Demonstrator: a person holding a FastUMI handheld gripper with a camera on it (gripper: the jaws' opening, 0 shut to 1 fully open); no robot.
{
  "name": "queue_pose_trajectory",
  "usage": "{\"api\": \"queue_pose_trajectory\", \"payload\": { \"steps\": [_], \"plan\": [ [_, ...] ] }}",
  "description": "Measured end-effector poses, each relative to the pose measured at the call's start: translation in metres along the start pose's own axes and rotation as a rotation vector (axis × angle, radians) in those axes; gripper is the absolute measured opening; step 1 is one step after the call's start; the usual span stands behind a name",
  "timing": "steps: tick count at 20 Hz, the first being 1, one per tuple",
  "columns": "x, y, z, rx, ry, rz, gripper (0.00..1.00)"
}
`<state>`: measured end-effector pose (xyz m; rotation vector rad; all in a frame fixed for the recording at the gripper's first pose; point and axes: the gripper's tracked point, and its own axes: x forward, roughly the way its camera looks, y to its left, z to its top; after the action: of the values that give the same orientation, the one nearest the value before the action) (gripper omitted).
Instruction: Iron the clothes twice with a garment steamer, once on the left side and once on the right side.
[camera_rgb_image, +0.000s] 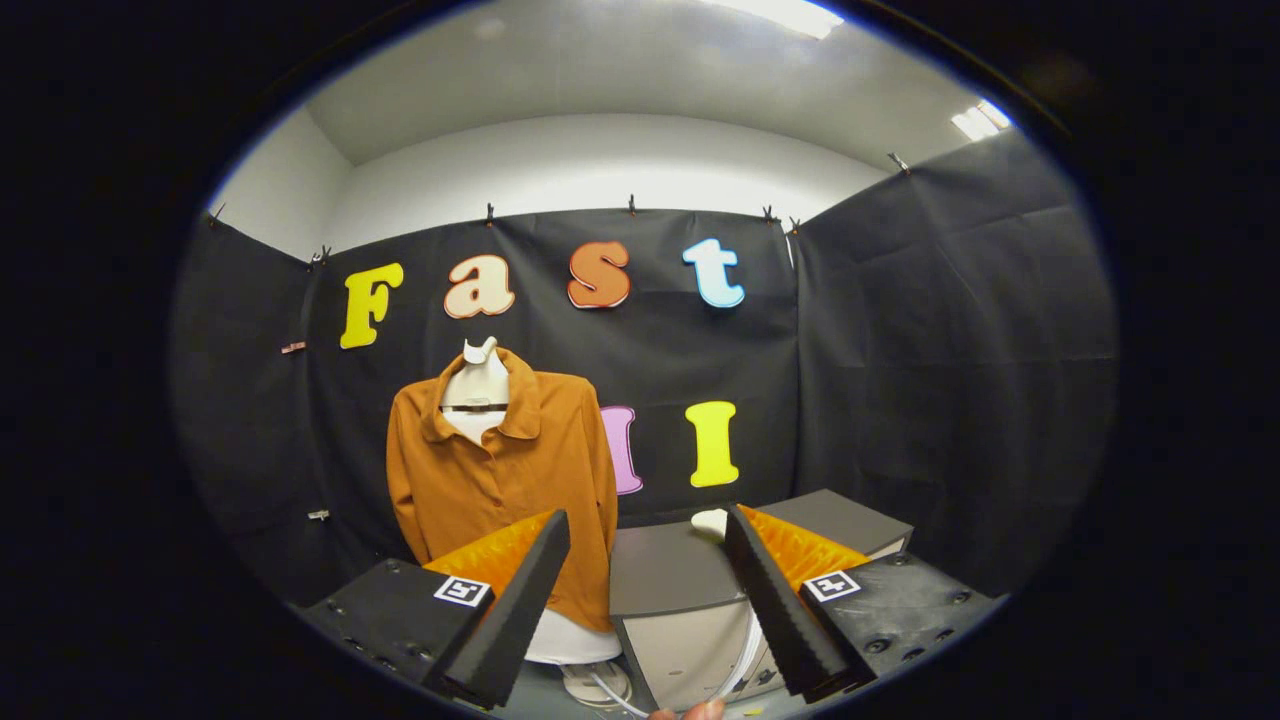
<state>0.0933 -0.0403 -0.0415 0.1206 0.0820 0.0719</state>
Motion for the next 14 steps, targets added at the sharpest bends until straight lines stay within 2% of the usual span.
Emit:
{"api": "queue_pose_trajectory", "payload": {
  "steps": [5,11,14],
  "plan": [
    [0.081,-0.063,-0.042,0.007,0.217,-0.027,0.98],
    [0.161,-0.107,-0.125,0.045,0.52,0.072,0.98],
    [0.197,-0.134,-0.173,0.049,0.651,0.069,0.99]
  ]
}}
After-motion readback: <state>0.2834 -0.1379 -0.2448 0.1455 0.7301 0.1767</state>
